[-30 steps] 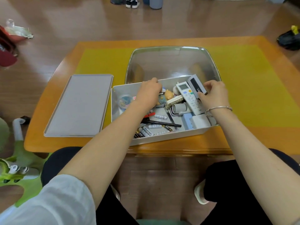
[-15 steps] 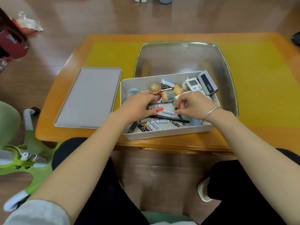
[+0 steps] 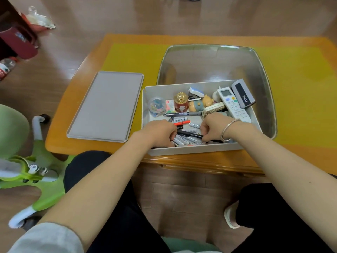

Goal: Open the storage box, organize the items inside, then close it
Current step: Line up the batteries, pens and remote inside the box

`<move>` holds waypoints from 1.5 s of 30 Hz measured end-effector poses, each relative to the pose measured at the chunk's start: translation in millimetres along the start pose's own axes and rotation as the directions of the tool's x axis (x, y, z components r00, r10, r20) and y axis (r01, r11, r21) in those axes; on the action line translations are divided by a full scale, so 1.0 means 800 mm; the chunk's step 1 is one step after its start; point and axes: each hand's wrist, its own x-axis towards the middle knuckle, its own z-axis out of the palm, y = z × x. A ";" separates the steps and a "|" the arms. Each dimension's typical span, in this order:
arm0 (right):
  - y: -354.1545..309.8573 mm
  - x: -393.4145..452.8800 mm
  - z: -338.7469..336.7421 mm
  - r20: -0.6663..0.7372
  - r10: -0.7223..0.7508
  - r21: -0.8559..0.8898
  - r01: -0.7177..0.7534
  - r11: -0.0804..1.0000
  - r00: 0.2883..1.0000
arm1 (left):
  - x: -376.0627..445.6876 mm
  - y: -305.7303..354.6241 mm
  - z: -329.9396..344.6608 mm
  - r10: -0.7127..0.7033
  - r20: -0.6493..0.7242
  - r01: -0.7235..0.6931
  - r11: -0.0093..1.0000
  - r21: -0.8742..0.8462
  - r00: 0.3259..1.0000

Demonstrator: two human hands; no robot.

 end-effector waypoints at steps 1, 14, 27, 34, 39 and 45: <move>0.001 -0.001 -0.002 -0.015 -0.003 0.027 0.004 1.000 1.000 | 0.000 0.001 0.002 -0.003 -0.025 0.003 1.000 -0.005 1.000; -0.031 0.006 -0.003 0.218 -0.093 -0.138 0.125 0.983 0.972 | 0.000 -0.002 -0.001 -0.124 -0.324 0.115 0.992 -0.045 0.938; -0.009 -0.009 -0.013 0.089 -0.086 -0.018 0.088 0.996 0.992 | 0.011 0.001 -0.009 -0.225 -0.240 0.225 0.974 -0.027 0.944; -0.013 -0.020 -0.030 -0.334 -0.109 0.167 0.173 0.971 0.936 | 0.001 0.014 -0.013 -0.025 -0.396 0.032 0.999 0.011 0.918; -0.016 -0.025 -0.030 -0.302 -0.043 0.134 0.087 0.987 0.952 | -0.008 0.029 -0.020 0.091 -0.526 -0.182 0.976 -0.123 0.846; -0.006 -0.037 -0.026 -0.286 0.016 0.173 0.035 0.984 0.958 | -0.009 0.056 -0.022 0.177 -0.626 -0.343 0.927 -0.154 0.759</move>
